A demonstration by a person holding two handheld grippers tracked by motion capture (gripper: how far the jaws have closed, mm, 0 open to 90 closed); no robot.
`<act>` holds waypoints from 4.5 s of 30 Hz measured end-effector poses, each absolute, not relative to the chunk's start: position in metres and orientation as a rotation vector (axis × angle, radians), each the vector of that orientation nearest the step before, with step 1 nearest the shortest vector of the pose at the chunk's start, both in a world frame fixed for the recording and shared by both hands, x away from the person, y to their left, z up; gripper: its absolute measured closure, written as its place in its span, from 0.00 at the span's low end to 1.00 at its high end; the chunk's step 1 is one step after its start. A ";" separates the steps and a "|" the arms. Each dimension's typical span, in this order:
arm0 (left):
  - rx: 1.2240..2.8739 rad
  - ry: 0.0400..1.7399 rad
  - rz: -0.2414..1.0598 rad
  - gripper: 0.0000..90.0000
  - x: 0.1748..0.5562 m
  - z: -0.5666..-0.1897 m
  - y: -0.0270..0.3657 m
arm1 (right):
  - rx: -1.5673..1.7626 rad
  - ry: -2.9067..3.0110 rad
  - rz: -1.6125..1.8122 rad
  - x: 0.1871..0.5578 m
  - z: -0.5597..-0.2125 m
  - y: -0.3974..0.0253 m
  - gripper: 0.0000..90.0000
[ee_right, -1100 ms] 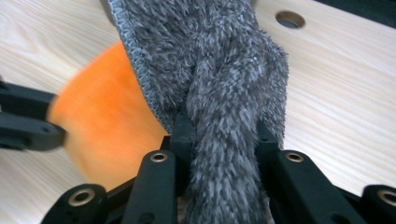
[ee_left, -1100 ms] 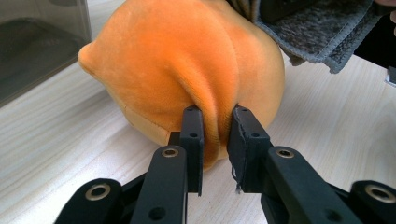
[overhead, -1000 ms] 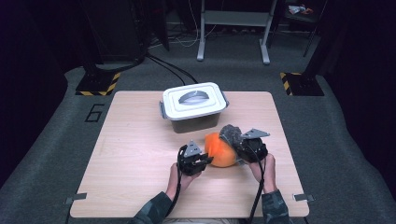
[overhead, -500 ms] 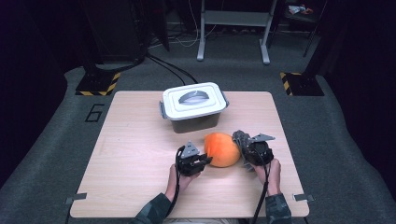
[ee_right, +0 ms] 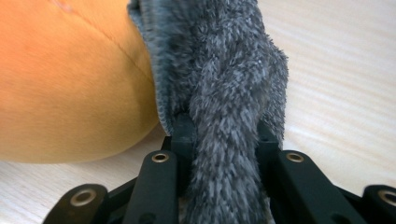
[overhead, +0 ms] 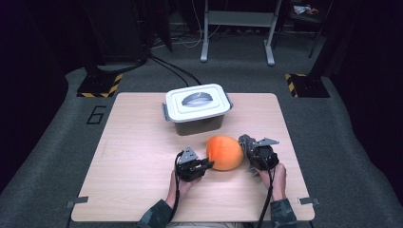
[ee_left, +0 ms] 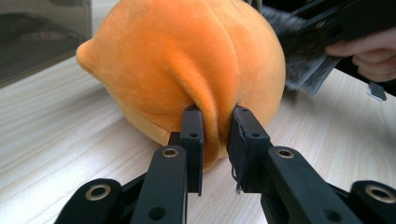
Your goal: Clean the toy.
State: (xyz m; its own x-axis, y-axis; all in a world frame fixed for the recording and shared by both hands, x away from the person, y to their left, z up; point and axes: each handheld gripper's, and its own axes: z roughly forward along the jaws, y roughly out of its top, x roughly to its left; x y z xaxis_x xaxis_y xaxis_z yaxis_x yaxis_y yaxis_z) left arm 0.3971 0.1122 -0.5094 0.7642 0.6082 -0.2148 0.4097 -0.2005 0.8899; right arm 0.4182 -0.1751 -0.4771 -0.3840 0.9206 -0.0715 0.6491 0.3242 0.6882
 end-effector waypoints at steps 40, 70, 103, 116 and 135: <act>2.052 0.728 0.407 0.81 0.402 -0.494 0.095 | 1.102 2.201 1.032 0.412 -0.432 -0.115 0.78; 1.968 0.760 0.225 0.86 0.402 -0.481 0.099 | 1.143 2.152 0.977 0.408 -0.438 -0.133 0.78; 1.972 0.769 0.244 0.85 0.402 -0.483 0.104 | 1.321 2.094 0.897 0.414 -0.456 -0.168 0.78; 1.972 0.761 0.238 0.85 0.402 -0.483 0.104 | 1.066 2.192 1.072 0.397 -0.423 -0.116 0.75; 1.963 0.753 0.242 0.85 0.401 -0.485 0.102 | 1.114 2.165 0.998 0.406 -0.436 -0.126 0.77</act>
State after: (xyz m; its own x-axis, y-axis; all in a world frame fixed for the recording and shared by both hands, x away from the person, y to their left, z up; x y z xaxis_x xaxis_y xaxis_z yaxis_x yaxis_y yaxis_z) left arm 0.4010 0.1015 -0.4849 0.7877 0.5992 -0.1432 0.4037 -0.3266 0.8546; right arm 0.4060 -0.1264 -0.4356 -0.5367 0.8377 -0.1011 0.4671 0.3948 0.7912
